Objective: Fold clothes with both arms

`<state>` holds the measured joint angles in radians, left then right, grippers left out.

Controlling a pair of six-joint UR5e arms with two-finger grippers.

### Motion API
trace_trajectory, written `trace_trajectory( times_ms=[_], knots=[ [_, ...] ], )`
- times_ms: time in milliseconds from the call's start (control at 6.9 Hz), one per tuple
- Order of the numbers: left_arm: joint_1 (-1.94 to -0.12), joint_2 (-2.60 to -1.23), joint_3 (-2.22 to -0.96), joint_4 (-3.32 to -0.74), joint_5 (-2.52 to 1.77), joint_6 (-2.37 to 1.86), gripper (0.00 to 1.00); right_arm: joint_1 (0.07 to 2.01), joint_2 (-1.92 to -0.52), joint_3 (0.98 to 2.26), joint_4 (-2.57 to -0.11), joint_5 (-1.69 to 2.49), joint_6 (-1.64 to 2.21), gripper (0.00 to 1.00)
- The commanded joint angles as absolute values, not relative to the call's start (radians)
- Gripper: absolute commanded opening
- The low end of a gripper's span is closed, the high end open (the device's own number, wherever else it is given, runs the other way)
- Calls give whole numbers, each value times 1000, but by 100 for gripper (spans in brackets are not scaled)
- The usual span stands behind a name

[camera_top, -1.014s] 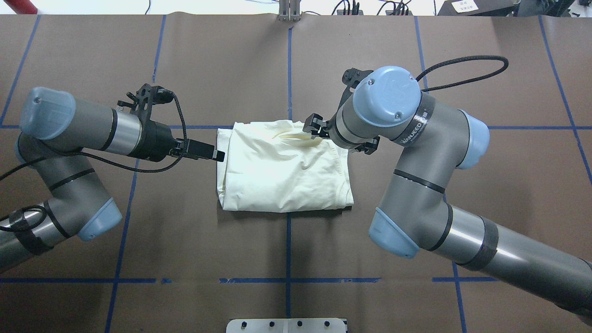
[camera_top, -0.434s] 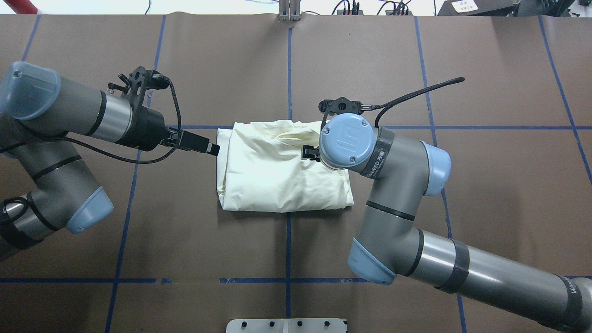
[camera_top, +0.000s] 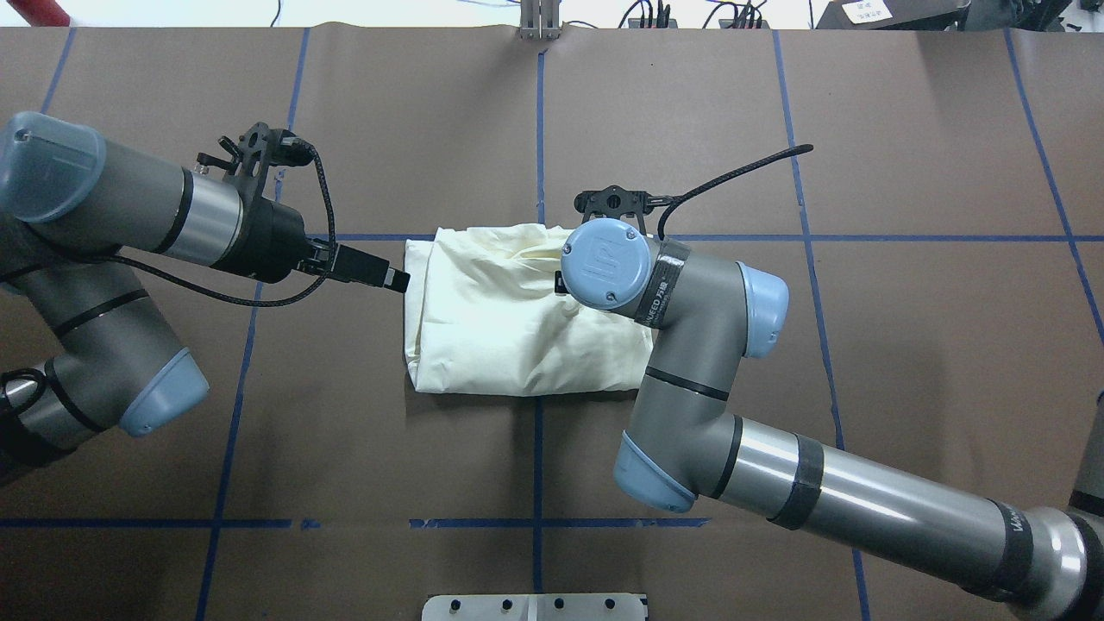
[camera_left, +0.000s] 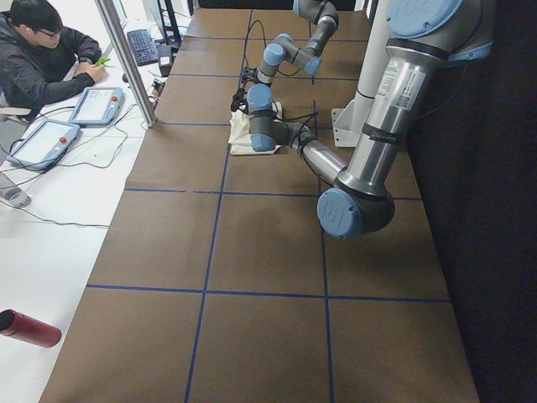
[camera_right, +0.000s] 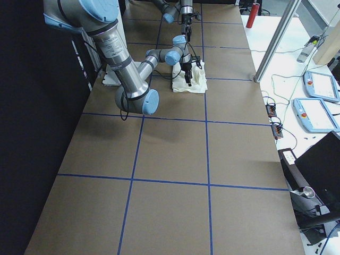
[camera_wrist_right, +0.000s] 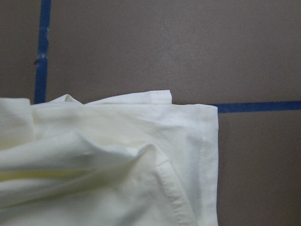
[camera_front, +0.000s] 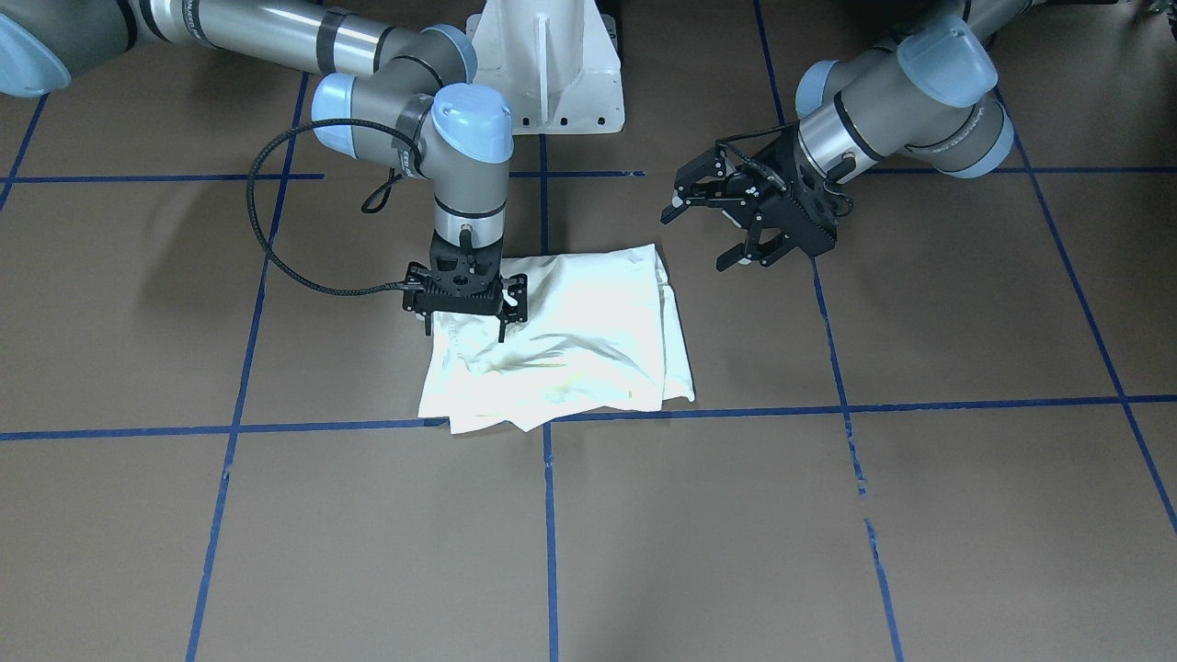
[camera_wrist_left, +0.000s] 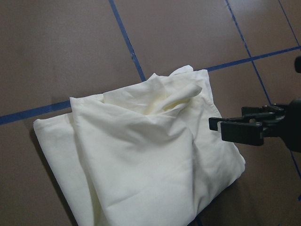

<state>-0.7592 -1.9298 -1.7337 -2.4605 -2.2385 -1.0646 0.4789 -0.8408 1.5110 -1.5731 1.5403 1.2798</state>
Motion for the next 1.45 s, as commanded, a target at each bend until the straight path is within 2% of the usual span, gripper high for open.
trace_trajectory(
  times_ms=[0,290,724,1303],
  knots=[
    [-759,-1928,-1735,-2462,-2240,-1065,100,482,-805,1445,-1572,1523,1276,100],
    [-758,-1927,-1741,-2462,-2240,-1065,100,515,-801,1436,-1572,1523,1275,100],
    [-758,-1927,-1749,-2462,-2240,-1065,100,549,-761,1323,-1445,1486,1249,100],
    [-755,-1928,-1746,-2459,-2237,-1066,100,651,-686,1298,-1431,1654,1235,100]
  ],
)
